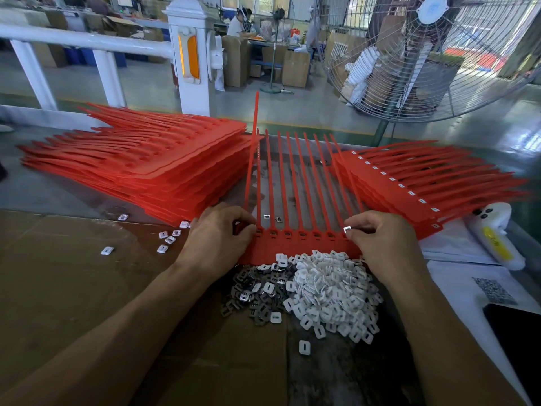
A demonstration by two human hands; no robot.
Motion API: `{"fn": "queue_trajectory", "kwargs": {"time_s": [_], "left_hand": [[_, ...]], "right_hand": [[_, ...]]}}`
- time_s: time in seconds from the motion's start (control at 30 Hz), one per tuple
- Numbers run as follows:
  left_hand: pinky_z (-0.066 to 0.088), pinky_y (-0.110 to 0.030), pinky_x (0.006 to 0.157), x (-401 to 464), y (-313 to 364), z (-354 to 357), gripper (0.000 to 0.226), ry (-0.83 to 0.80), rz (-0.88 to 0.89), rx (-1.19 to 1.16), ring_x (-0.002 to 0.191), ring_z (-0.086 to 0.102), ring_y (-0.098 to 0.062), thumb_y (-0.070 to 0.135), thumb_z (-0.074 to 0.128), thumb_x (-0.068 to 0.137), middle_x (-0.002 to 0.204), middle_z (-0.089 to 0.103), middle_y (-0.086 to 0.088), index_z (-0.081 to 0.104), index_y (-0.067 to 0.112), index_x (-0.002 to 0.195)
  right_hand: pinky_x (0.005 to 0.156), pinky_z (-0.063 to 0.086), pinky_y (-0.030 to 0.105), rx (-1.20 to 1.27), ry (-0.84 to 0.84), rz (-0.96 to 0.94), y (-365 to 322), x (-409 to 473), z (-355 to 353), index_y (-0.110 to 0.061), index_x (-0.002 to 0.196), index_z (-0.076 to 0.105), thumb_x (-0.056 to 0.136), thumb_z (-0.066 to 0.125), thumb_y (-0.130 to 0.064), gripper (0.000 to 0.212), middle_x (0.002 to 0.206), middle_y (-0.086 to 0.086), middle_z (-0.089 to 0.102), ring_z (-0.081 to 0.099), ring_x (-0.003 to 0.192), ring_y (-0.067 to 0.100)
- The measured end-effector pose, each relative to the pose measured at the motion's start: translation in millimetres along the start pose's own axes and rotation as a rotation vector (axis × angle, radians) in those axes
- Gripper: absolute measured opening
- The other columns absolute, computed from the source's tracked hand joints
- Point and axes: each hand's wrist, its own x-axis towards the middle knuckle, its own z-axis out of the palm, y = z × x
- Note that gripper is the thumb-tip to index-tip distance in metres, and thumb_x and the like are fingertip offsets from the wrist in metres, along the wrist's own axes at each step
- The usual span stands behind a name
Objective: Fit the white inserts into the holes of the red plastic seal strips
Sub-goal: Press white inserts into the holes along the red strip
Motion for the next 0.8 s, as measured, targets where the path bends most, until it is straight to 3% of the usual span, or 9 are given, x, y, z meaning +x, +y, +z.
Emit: {"fn": "queue_trajectory", "kwargs": {"time_s": [0.37,0.63,0.8], "left_hand": [[0.046,-0.049,0.102,0.4,-0.9,-0.5,0.008,-0.006,0.000,-0.001,0.107,0.056,-0.013,0.037,0.068,0.093,0.106,0.059,0.015,0.072,0.037,0.100],[0.046,-0.048,0.102,0.7,-0.7,-0.5,0.008,-0.008,0.003,0.002,0.107,0.056,-0.012,0.037,0.066,0.094,0.105,0.058,0.016,0.071,0.039,0.099],[0.046,-0.048,0.102,1.1,0.0,-0.2,0.009,-0.005,0.007,-0.002,0.106,0.056,-0.011,0.036,0.067,0.094,0.103,0.057,0.018,0.073,0.036,0.101]], "right_hand": [[0.074,0.038,0.008,-0.106,0.007,-0.017,0.0,3.6,5.4,-0.014,0.107,0.080,0.093,0.072,-0.009,0.017,0.107,-0.001,0.076,0.062,0.093,0.005],[0.067,0.036,0.005,-0.170,0.015,-0.027,-0.9,3.3,8.7,-0.012,0.107,0.081,0.094,0.070,-0.009,0.017,0.107,0.000,0.078,0.056,0.078,0.000],[0.087,0.049,0.025,-0.197,0.015,0.010,0.1,2.2,6.7,-0.014,0.108,0.081,0.094,0.071,-0.012,0.018,0.114,0.001,0.077,0.068,0.098,0.012]]}}
